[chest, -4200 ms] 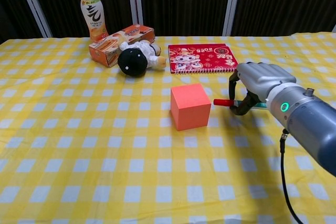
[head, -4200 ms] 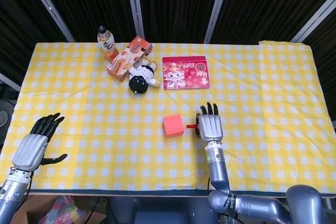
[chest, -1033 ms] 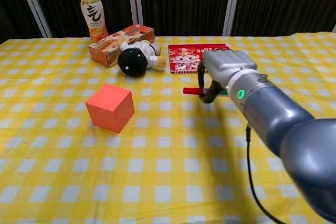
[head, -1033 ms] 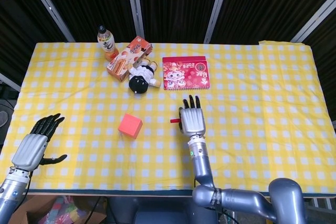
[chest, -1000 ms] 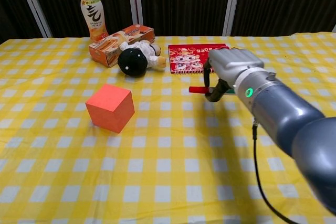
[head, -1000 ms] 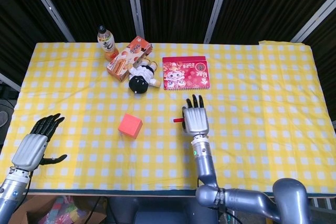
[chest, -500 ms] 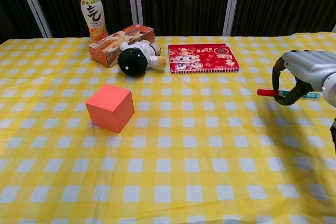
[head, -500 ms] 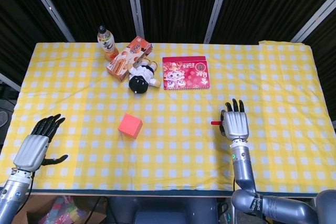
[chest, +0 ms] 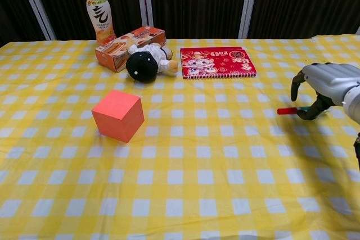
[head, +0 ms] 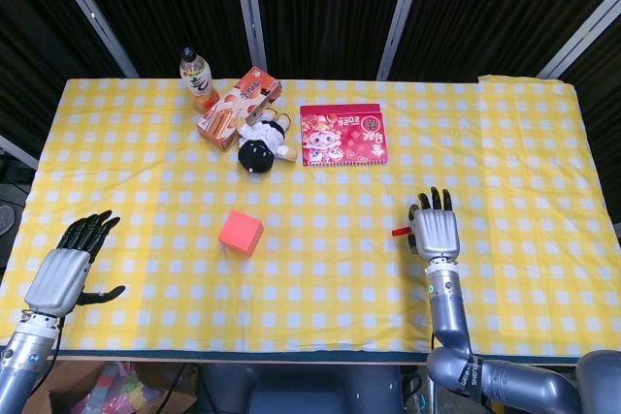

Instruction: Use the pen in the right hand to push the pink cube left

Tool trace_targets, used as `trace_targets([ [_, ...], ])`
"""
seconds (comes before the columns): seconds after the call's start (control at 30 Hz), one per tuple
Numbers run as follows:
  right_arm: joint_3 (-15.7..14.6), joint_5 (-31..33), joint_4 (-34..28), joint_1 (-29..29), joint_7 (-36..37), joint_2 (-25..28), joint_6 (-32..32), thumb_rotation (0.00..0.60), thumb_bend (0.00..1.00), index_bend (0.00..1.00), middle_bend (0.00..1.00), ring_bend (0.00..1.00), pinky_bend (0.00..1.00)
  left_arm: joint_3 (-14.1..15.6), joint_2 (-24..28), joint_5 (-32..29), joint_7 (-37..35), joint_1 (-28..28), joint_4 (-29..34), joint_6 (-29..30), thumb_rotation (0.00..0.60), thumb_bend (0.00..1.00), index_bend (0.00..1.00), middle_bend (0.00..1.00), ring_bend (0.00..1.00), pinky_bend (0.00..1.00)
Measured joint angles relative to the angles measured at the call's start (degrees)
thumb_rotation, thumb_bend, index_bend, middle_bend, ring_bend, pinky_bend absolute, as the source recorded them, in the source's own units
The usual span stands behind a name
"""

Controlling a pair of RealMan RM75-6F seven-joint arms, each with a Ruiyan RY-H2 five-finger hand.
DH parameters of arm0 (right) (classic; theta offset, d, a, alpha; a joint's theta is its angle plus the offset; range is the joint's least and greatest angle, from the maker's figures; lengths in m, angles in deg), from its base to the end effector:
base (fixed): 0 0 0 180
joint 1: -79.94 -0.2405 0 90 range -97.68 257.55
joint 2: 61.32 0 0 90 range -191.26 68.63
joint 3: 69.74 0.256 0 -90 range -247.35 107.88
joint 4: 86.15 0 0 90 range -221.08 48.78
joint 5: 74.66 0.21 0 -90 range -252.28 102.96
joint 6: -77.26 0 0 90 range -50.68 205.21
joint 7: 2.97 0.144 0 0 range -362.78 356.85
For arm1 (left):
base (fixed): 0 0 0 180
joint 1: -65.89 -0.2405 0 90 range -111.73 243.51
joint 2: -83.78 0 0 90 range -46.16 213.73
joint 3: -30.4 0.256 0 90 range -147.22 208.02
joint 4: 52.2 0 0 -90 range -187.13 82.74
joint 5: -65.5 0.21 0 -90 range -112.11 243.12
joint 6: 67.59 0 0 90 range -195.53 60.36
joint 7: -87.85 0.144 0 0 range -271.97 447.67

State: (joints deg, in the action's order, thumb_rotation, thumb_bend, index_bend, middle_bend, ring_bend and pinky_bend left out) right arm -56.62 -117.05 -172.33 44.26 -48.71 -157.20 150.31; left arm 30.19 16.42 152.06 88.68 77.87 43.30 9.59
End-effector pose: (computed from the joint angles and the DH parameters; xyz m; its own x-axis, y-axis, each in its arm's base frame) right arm -0.1992 -0.3228 -0.0139 0.5324 -0.2364 0.8128 -0.8273 0.0578 0.5587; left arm -0.2793 0.2034 0.1108 0.3279 0.1541 0.9321 0.9409 -0.1419 -0.3075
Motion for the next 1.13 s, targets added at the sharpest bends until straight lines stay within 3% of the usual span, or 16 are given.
trace_targets([
  [0.17, -0.32, 0.40, -0.97, 0.12, -0.85, 0.28, 0.28, 0.600, 0.51, 0.26, 0.12, 0.00, 0.00, -0.01, 0.02, 0.09, 0.02, 0.00, 0.01, 0.06, 0.600, 0.00, 0.00, 0.00, 0.00, 0.00],
  [0.3, -0.46, 0.08, -3.08, 0.61, -0.87, 1.32, 1.16, 0.600, 0.51, 0.26, 0.10, 0.00, 0.00, 0.00, 0.05, 0.28, -0.13, -0.10, -0.01, 0.34, 0.600, 0.00, 0.00, 0.00, 0.00, 0.00],
  [0.53, -1.70, -5.09, -10.89, 3.67, 3.01, 7.69, 3.79, 0.600, 0.51, 0.12, 0.02, 0.00, 0.00, 0.08, 0.10, 0.79, -0.49, -0.30, -0.28, 0.89, 0.600, 0.00, 0.00, 0.00, 0.00, 0.00],
  [0.7, -5.92, -14.08, -16.66, 8.90, 9.78, 16.23, 6.71, 0.600, 0.51, 0.01, 0.00, 0.00, 0.00, -0.03, -0.17, 1.24, -0.15, -0.42, -0.65, 1.59, 0.600, 0.00, 0.00, 0.00, 0.00, 0.00],
  [0.87, -11.64, -24.38, -19.18, 15.85, 19.93, 23.90, 11.23, 0.600, 0.50, 0.00, 0.00, 0.00, 0.00, -0.06, -0.71, 2.51, 0.69, -0.51, -1.58, 2.68, 0.600, 0.00, 0.00, 0.00, 0.00, 0.00],
  [1.0, -15.95, -32.14, -18.01, 21.49, 26.85, 27.58, 16.16, 0.600, 0.48, 0.00, 0.00, 0.00, 0.00, -0.24, -1.35, 2.90, 1.44, -0.74, -2.60, 3.65, 0.600, 0.00, 0.00, 0.00, 0.00, 0.00],
  [1.13, -19.59, -38.50, -12.84, 27.28, 32.28, 28.71, 21.61, 0.600, 0.48, 0.00, 0.00, 0.00, 0.00, -0.70, -1.84, 2.29, 2.43, -0.91, -2.94, 4.06, 0.600, 0.00, 0.00, 0.00, 0.00, 0.00],
])
